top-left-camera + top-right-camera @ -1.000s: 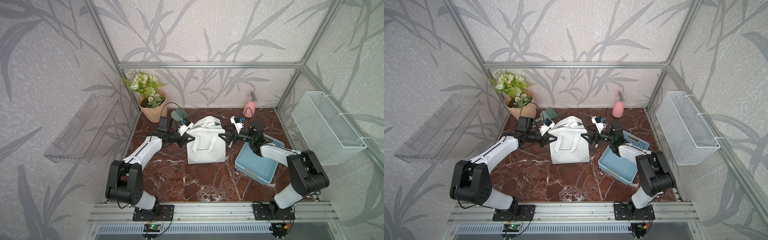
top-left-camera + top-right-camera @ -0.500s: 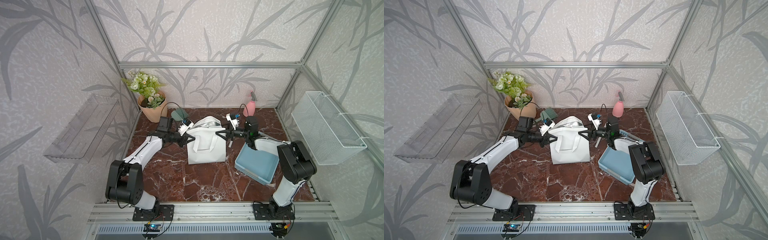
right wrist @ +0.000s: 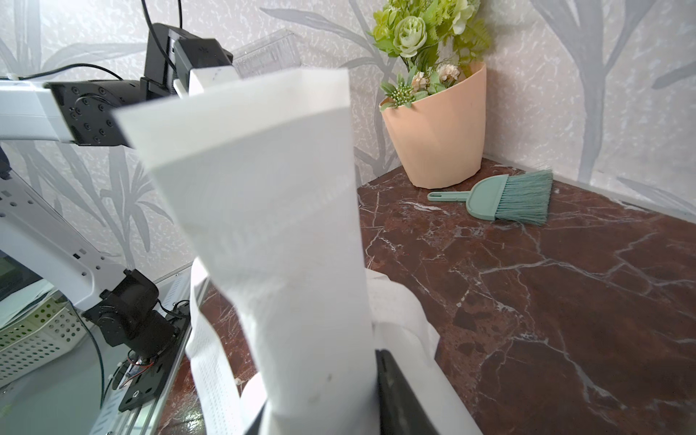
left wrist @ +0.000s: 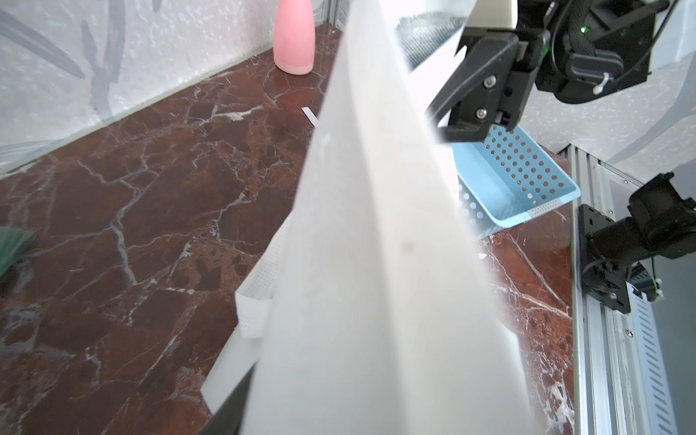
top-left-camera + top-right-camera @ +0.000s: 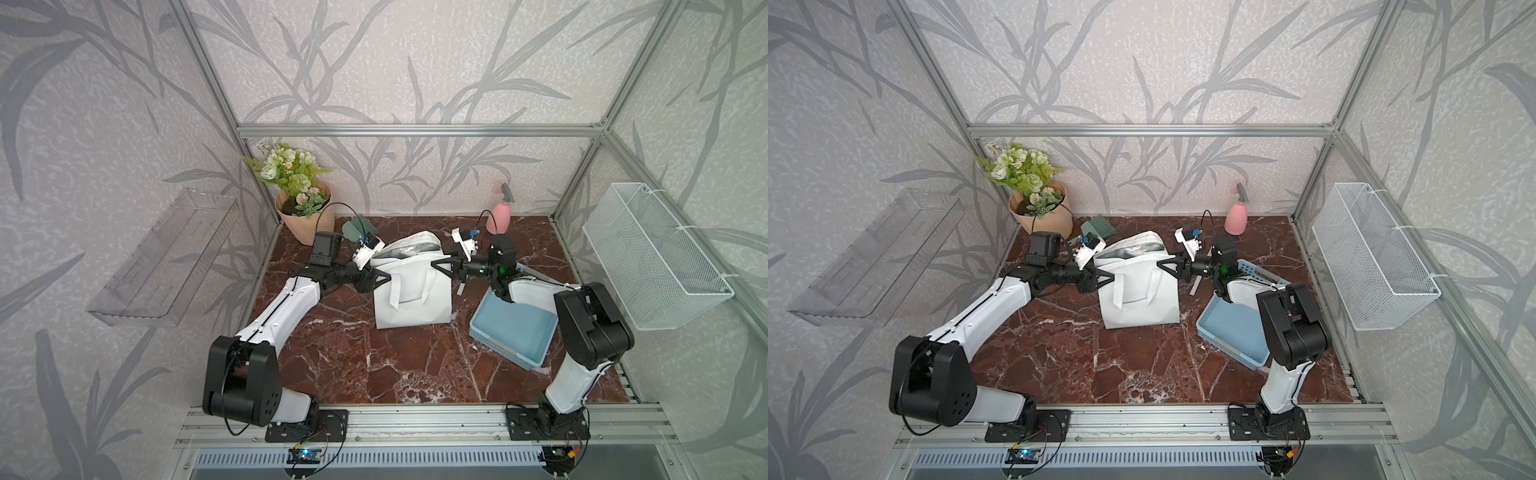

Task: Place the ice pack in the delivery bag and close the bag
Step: Close the delivery bag at the center of the board.

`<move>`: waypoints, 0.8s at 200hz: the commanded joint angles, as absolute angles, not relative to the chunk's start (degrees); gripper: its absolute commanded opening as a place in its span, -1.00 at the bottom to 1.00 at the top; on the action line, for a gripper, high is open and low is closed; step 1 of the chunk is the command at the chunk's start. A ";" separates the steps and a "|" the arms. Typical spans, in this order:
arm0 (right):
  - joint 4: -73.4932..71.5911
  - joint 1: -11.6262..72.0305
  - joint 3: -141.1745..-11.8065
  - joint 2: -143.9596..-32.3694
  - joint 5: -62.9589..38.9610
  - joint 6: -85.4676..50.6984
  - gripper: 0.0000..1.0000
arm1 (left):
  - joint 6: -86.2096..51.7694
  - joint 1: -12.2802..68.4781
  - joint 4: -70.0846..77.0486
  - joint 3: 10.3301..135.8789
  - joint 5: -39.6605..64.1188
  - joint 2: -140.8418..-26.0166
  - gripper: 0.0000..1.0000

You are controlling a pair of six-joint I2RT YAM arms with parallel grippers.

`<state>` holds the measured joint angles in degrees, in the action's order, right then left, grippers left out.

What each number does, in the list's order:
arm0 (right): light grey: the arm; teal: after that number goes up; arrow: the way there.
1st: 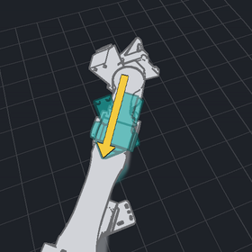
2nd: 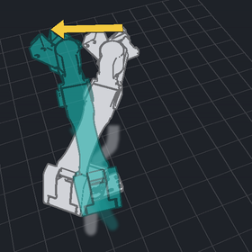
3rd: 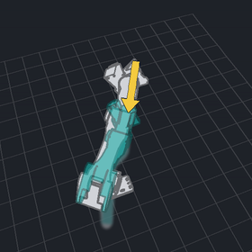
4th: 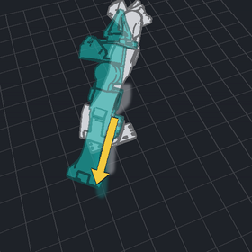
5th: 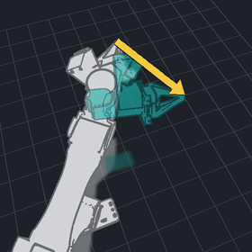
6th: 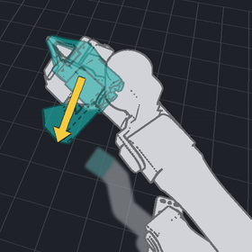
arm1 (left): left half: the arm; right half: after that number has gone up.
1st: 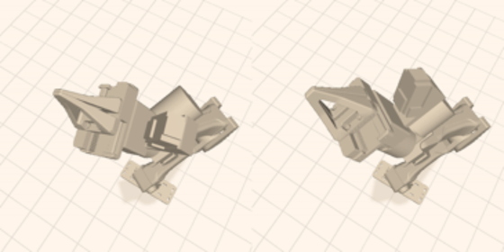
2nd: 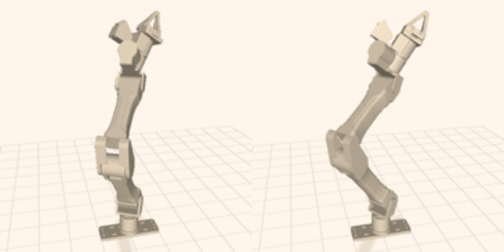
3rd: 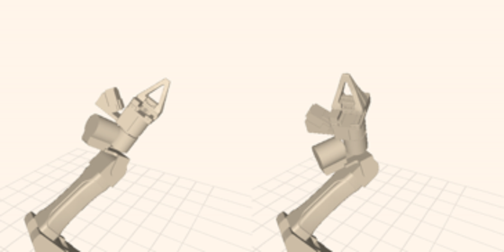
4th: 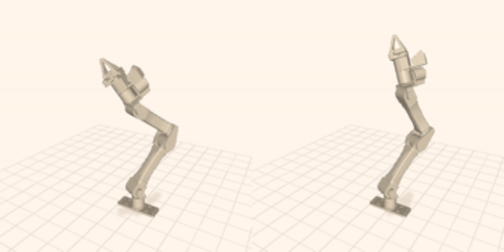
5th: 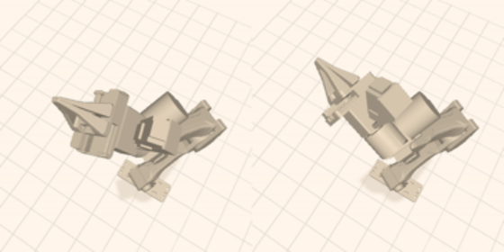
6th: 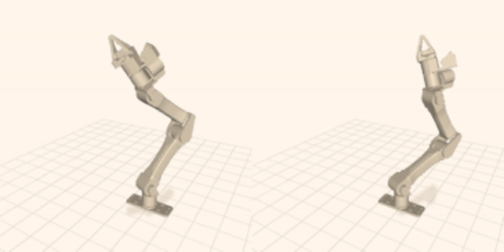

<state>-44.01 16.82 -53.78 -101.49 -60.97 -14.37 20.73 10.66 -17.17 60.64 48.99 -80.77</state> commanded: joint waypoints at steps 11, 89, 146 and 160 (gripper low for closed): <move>-46.19 16.48 -52.61 -97.92 -60.56 -14.75 -0.38 | 15.09 10.60 -12.60 64.72 44.02 -75.55 0.33; -43.10 18.12 -51.24 -95.28 -58.80 -11.33 -0.31 | 4.04 10.81 -4.04 73.72 45.29 -73.47 0.60; -39.22 19.28 -51.24 -94.37 -57.97 -8.40 -0.29 | 8.90 12.38 -9.62 79.99 39.62 -83.16 0.58; -38.60 19.49 -51.05 -94.14 -57.77 -7.76 -0.28 | 9.85 12.96 -10.46 81.71 38.88 -85.70 0.57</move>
